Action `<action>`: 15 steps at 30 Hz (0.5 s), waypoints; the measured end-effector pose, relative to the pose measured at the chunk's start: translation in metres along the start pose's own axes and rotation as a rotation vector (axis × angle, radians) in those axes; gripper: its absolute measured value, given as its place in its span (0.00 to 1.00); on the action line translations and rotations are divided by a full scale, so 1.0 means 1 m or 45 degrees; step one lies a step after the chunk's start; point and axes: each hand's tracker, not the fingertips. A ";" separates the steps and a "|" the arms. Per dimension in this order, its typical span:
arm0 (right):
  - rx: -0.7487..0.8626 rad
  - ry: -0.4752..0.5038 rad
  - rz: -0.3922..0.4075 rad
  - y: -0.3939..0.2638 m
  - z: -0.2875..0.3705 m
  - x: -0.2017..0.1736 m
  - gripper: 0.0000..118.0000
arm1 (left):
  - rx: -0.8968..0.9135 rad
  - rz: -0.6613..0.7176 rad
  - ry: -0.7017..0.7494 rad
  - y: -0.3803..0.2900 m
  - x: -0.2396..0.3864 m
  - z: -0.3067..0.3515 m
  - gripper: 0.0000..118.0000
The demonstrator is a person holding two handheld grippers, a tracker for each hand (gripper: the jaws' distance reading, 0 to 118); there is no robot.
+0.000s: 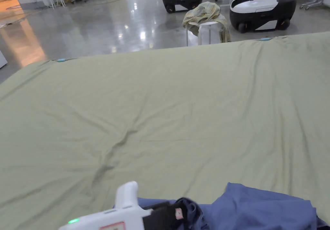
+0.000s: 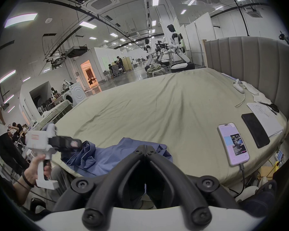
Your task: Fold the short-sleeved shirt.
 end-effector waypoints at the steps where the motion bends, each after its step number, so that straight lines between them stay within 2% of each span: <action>1: -0.005 0.004 0.004 -0.001 0.000 -0.001 0.00 | -0.046 -0.014 0.009 -0.006 0.001 -0.015 0.04; 3: -0.016 0.007 0.021 -0.002 -0.001 -0.006 0.00 | -0.142 -0.037 0.001 -0.018 0.000 -0.044 0.04; 7: -0.036 0.004 0.059 -0.004 -0.004 -0.011 0.00 | -0.083 -0.067 0.012 -0.007 0.016 -0.033 0.04; 8: -0.039 0.014 0.057 -0.004 -0.006 -0.010 0.00 | -0.077 -0.102 0.025 -0.004 0.018 -0.023 0.10; 10: -0.059 0.037 0.047 -0.004 -0.011 -0.009 0.00 | 0.017 -0.135 0.066 0.006 0.024 0.015 0.54; 11: -0.056 0.035 0.047 -0.005 -0.012 -0.011 0.00 | 0.093 -0.135 0.059 0.010 0.021 0.040 0.60; 15: -0.072 0.066 0.037 -0.007 -0.019 -0.009 0.00 | 0.351 -0.034 0.108 0.026 -0.013 0.128 0.60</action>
